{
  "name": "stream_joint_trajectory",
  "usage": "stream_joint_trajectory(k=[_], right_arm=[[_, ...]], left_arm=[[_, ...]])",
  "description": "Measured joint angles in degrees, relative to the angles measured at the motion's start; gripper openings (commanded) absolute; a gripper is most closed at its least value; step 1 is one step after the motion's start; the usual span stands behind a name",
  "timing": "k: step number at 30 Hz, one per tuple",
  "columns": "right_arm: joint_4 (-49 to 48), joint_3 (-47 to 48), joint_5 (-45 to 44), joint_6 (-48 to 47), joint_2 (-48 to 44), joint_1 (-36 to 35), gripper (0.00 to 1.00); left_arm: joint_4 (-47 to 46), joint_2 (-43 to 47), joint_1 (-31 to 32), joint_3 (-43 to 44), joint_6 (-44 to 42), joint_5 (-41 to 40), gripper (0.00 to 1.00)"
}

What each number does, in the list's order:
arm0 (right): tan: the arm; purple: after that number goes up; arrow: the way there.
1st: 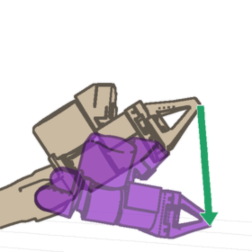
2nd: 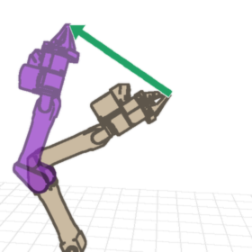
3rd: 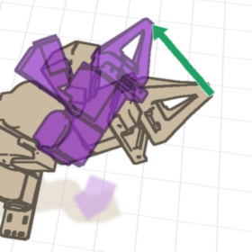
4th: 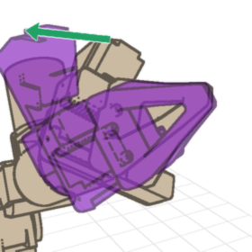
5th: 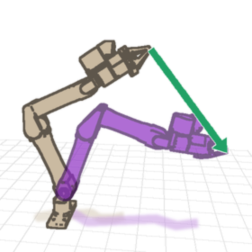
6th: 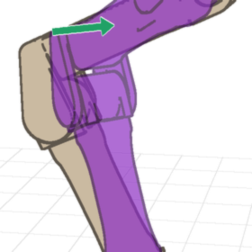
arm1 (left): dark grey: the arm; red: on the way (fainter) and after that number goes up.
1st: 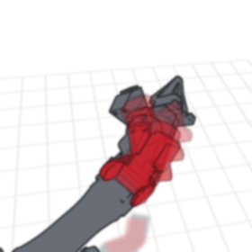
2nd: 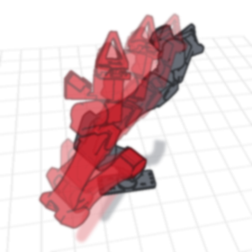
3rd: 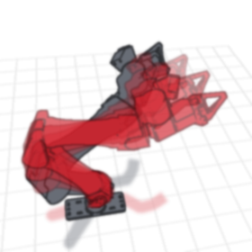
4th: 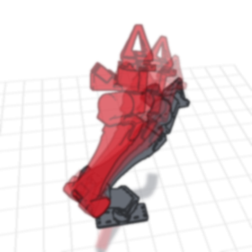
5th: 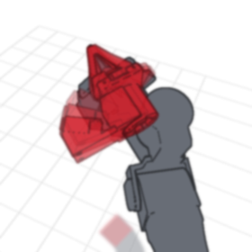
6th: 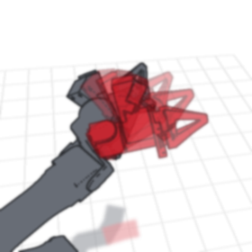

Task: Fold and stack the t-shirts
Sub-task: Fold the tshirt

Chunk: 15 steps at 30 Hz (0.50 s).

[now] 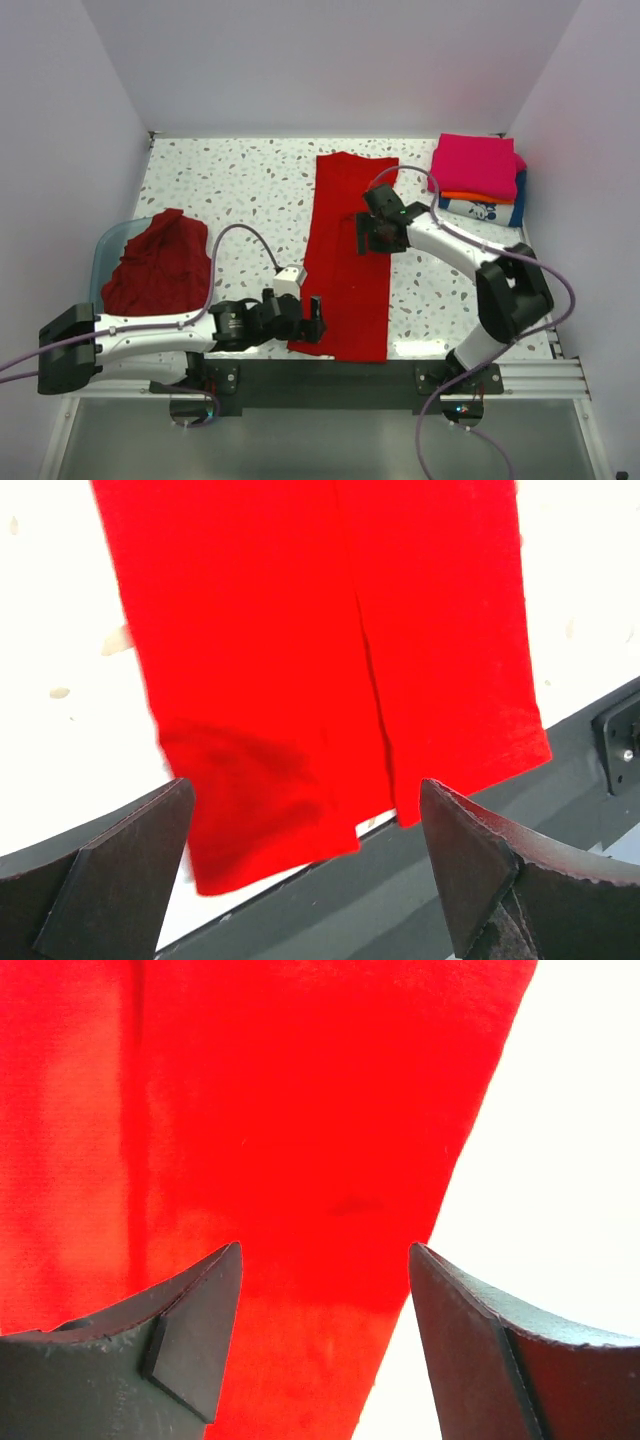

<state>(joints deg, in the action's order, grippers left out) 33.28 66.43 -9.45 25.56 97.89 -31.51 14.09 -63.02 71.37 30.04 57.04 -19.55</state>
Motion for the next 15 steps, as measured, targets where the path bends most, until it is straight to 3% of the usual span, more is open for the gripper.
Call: stream_joint_trajectory(k=[7,15], right_arm=[[-1.1,-11.4,2.8,3.5,-19.5,-3.2,0.71],[-1.0,-31.0,2.8,14.9,-31.9,-16.1,0.71]], left_arm=[[6.5,3.6,0.0,-1.4,2.1,-1.8,1.0],[9.6,6.2,0.0,-5.7,4.6,-2.0,0.99]])
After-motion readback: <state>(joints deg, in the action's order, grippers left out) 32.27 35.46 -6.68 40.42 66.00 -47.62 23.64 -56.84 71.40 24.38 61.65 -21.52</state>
